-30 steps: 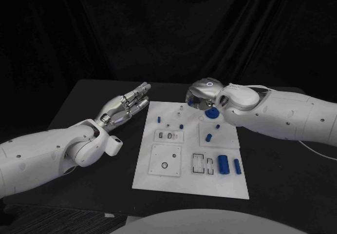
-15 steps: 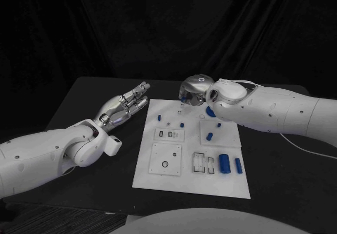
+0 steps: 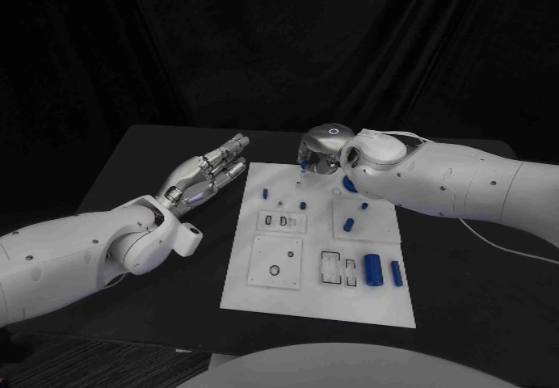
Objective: Assemble the parts on the task board
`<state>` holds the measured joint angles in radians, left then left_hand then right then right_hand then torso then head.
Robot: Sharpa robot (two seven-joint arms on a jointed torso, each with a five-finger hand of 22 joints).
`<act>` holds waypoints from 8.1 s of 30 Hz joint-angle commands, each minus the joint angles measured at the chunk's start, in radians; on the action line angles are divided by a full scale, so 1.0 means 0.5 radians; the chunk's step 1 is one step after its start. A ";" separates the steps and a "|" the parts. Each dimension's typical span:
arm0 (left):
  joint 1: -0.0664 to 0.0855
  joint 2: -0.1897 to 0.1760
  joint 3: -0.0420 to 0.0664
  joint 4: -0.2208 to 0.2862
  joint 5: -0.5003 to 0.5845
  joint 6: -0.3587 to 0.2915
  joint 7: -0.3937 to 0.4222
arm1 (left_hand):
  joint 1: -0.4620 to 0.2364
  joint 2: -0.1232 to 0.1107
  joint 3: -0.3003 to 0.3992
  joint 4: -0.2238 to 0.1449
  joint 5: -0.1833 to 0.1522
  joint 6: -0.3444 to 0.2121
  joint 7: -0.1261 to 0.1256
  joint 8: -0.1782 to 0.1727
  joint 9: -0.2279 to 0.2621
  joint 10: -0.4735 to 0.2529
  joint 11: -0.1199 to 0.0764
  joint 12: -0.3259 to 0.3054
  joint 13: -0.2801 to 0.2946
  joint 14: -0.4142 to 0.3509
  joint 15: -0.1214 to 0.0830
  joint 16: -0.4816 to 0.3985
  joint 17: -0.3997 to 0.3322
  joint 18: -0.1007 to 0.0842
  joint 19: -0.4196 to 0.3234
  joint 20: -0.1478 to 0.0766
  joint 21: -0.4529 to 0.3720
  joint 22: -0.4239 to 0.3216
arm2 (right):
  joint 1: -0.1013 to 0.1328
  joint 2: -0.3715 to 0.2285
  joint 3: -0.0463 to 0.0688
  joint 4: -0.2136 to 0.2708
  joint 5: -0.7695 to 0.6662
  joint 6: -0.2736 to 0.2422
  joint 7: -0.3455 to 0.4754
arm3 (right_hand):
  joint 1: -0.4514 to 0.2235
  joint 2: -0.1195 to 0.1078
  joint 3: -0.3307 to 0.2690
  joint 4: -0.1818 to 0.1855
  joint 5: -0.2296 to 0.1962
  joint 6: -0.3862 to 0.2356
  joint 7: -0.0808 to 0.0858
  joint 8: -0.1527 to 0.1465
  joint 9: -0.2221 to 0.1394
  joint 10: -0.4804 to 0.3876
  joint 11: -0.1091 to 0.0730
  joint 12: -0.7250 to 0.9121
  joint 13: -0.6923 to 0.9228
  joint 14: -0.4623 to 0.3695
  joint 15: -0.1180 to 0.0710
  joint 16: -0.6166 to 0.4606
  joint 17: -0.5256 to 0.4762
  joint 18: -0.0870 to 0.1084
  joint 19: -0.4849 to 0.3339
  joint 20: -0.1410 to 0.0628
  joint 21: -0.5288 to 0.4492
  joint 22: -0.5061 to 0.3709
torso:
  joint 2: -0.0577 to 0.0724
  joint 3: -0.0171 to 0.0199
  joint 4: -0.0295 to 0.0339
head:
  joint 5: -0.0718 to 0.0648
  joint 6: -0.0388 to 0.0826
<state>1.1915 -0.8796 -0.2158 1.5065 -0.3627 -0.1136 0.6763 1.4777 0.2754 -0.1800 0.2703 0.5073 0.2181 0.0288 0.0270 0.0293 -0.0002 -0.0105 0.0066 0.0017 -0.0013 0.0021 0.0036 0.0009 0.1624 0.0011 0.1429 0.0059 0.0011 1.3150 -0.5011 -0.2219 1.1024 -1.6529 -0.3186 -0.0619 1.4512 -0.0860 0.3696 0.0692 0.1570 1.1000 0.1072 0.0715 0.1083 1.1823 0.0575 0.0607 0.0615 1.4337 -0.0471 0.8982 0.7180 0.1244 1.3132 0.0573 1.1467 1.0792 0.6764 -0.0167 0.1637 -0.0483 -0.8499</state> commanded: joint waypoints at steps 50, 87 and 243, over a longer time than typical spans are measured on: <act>0.002 0.040 0.002 -0.037 -0.001 0.060 0.165 | 0.024 0.002 0.049 0.001 0.016 0.092 0.039 0.027 0.015 0.000 0.049 -0.013 -0.003 0.003 0.037 -0.007 -0.002 0.036 -0.002 0.035 -0.012 -0.002 | -0.053 0.057 0.001 -0.093 0.003 0.143 -0.030 | -0.059 -0.074 -0.032 0.063 -0.034 -0.415 -0.068 -0.020 -0.085 -0.385 0.042 -0.002 0.002 -0.155 0.041 -0.054 -0.099 -0.006 -0.115 0.049 -0.093 -0.015 | -0.004 -0.0016 -0.002 | 0.017 -0.026; -0.003 -0.001 0.001 -0.029 -0.001 0.012 0.141 | 0.025 -0.007 0.072 -0.005 0.019 0.111 0.058 0.032 0.016 0.000 0.070 -0.013 -0.003 0.003 0.067 -0.007 -0.002 0.037 -0.002 0.059 -0.012 -0.002 | 0.014 -0.695 -0.009 0.436 0.003 0.124 -0.141 | -0.204 0.038 -0.402 0.117 -0.074 -0.404 -0.053 -0.007 -0.014 0.006 -0.107 2.334 2.145 -0.124 -0.011 0.430 0.596 0.037 -0.214 0.001 -0.501 -0.122 | -0.030 -0.0279 -0.018 | -0.025 0.075; -0.015 0.055 0.001 -0.088 -0.001 0.157 0.042 | 0.015 -0.006 0.142 -0.020 0.018 0.121 0.114 0.035 0.017 0.000 0.137 -0.013 -0.003 0.003 0.121 -0.007 -0.002 0.037 -0.002 0.113 -0.012 -0.002 | -0.068 -0.069 -0.003 0.158 0.162 0.218 -0.105 | -0.366 0.040 -0.188 -0.013 0.464 -0.547 -0.028 -0.021 0.178 0.777 -0.096 3.020 3.019 0.274 0.002 1.345 1.706 -0.188 0.361 0.018 0.621 0.903 | -0.034 -0.0301 -0.019 | -0.009 0.004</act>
<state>1.1852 -0.8539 -0.2162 1.4615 -0.3636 -0.0484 0.6771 1.4816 0.2714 -0.1152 0.2579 0.5113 0.2753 0.0788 0.0386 0.0367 -0.0002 0.0539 0.0066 0.0013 0.0004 0.0538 0.0036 0.0013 0.1623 -0.0007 0.1947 0.0058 0.0017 1.2840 -0.5336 -0.2237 1.1793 -1.5700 -0.2206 -0.0919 1.2683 -0.0606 0.2734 0.0663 0.3906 0.8321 0.0929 0.0645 0.1983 1.4650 0.0110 1.5682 1.3077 1.4650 -0.0551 1.5682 1.3074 0.0314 1.4668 0.0573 1.4563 1.3074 0.6596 -0.0314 0.1540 -0.0524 -0.8474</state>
